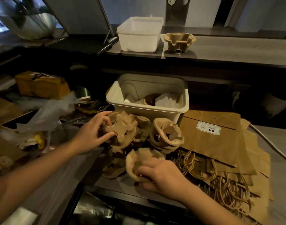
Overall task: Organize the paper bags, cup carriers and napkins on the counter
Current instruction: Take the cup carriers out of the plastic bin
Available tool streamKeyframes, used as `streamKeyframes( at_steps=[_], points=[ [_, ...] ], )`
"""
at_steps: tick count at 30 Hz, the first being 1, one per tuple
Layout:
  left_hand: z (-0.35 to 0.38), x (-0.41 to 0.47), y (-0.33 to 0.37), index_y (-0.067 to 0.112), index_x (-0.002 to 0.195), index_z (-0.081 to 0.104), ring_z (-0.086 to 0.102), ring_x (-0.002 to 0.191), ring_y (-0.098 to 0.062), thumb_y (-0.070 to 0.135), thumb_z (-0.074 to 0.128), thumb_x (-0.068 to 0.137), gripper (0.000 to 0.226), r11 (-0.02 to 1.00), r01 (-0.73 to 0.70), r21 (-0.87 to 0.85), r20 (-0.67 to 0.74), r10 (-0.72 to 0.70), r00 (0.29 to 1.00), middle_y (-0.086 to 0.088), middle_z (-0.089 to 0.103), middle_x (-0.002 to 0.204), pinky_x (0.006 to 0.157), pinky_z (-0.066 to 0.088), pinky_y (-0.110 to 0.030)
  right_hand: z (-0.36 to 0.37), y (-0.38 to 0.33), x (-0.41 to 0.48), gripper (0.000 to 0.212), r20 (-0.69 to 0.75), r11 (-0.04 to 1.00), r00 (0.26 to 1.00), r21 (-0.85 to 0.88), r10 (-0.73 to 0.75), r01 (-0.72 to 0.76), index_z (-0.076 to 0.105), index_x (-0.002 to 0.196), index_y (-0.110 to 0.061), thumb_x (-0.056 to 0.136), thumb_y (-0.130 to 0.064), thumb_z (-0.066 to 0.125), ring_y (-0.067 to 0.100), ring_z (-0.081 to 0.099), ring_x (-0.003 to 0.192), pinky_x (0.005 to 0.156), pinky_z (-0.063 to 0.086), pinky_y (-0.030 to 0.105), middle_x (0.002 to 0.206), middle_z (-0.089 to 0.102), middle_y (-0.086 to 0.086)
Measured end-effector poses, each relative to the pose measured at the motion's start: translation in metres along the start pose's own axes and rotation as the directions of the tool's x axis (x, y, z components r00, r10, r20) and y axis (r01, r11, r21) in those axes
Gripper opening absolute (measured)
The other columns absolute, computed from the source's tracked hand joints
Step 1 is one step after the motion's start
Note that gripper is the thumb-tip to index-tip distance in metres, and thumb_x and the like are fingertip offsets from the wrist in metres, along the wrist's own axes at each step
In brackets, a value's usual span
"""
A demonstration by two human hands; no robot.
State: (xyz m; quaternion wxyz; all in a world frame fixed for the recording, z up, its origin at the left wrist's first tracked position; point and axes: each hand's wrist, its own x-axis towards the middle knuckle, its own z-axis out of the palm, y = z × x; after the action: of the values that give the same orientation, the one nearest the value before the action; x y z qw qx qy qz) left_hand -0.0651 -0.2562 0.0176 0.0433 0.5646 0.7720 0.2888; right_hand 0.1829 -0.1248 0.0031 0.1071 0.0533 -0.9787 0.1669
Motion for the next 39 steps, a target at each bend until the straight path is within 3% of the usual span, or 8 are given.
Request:
streamKeyframes(
  at_steps=[5,8,13,17,22,29,35,39],
  points=[
    [0.006,0.012,0.002,0.042,0.100,0.031,0.037,0.127,-0.014,0.055,0.050,0.082,0.030,0.994,-0.027,0.107,0.079,0.019,0.997,0.011,0.027,0.147,0.091,0.043,-0.036,0.040,0.015,-0.005,0.018,0.087,0.988,0.995,-0.149,0.045,-0.031,0.061,0.074,-0.032,0.064,-0.045,0.052,0.007,0.059,0.068,0.046,0.042,0.019,0.074,0.058,-0.015],
    [0.013,0.026,0.009,0.033,0.103,0.035,0.033,0.132,-0.014,0.043,0.055,0.086,0.028,0.993,-0.036,0.116,0.119,0.022,0.993,0.017,0.021,0.147,0.098,0.038,-0.034,0.053,0.021,-0.005,0.040,0.095,0.985,0.992,-0.158,0.086,-0.070,0.062,0.081,-0.032,0.050,-0.055,0.072,0.009,0.062,0.075,0.050,0.046,0.018,0.080,0.062,-0.014],
    [0.028,0.045,0.005,0.025,0.108,0.050,0.032,0.134,-0.016,0.047,0.054,0.086,0.031,0.973,0.010,0.232,0.117,-0.039,0.992,0.007,0.031,0.148,0.104,0.035,-0.036,0.036,0.019,-0.005,0.050,0.102,0.994,0.991,-0.071,0.091,-0.084,0.063,0.100,-0.022,0.077,-0.064,0.048,0.017,0.057,0.095,0.067,0.050,0.027,0.098,0.062,-0.004],
    [0.025,0.047,-0.001,0.021,0.123,0.049,0.038,0.129,-0.015,0.061,0.039,0.079,0.060,0.975,-0.034,0.219,0.087,0.016,0.996,0.004,0.043,0.137,0.105,0.029,-0.030,0.013,0.012,0.001,0.037,-0.061,0.998,0.997,-0.031,0.053,-0.054,0.065,0.090,-0.030,0.087,-0.060,0.044,0.005,0.052,0.079,0.061,0.046,0.018,0.085,0.059,-0.014],
    [0.023,0.046,-0.005,0.030,0.125,0.043,0.040,0.122,-0.012,0.059,0.044,0.084,0.050,0.960,-0.176,0.219,0.093,0.159,0.983,0.005,0.045,0.132,0.097,0.039,-0.036,-0.027,0.024,0.029,0.030,-0.296,0.999,0.954,-0.001,0.050,-0.053,0.067,0.084,-0.024,0.091,-0.046,0.049,0.004,0.050,0.072,0.057,0.044,0.016,0.080,0.059,-0.010],
    [0.031,0.061,0.006,0.050,0.136,0.022,0.018,0.133,-0.012,0.086,0.038,0.065,0.081,0.949,-0.102,0.297,0.275,0.017,0.961,0.011,0.022,0.143,0.108,0.025,-0.036,-0.071,0.076,0.075,0.031,-0.433,0.972,0.879,-0.024,0.201,-0.234,0.067,0.087,-0.022,0.089,-0.041,0.043,0.007,0.052,0.077,0.058,0.048,0.022,0.082,0.058,-0.009],
    [0.021,0.083,0.019,0.044,0.143,0.019,0.004,0.144,-0.016,0.076,0.020,0.065,0.084,0.908,-0.098,0.407,0.423,-0.091,0.902,0.006,0.007,0.155,0.113,0.017,-0.035,-0.092,0.122,0.124,0.027,-0.192,0.906,0.898,-0.074,0.396,-0.416,0.061,0.111,-0.023,0.095,-0.039,0.048,0.011,0.050,0.097,0.076,0.047,0.025,0.102,0.058,-0.005],
    [0.018,0.085,0.011,0.044,0.128,0.040,0.037,0.122,-0.008,0.069,0.046,0.077,0.057,0.876,-0.333,0.349,0.269,0.247,0.931,0.012,0.041,0.132,0.087,0.047,-0.029,-0.082,0.165,0.164,0.030,0.101,0.837,0.831,-0.095,0.547,-0.539,0.055,0.119,-0.027,0.093,-0.041,0.050,0.016,0.054,0.094,0.076,0.048,0.029,0.104,0.058,-0.002]
  ],
)
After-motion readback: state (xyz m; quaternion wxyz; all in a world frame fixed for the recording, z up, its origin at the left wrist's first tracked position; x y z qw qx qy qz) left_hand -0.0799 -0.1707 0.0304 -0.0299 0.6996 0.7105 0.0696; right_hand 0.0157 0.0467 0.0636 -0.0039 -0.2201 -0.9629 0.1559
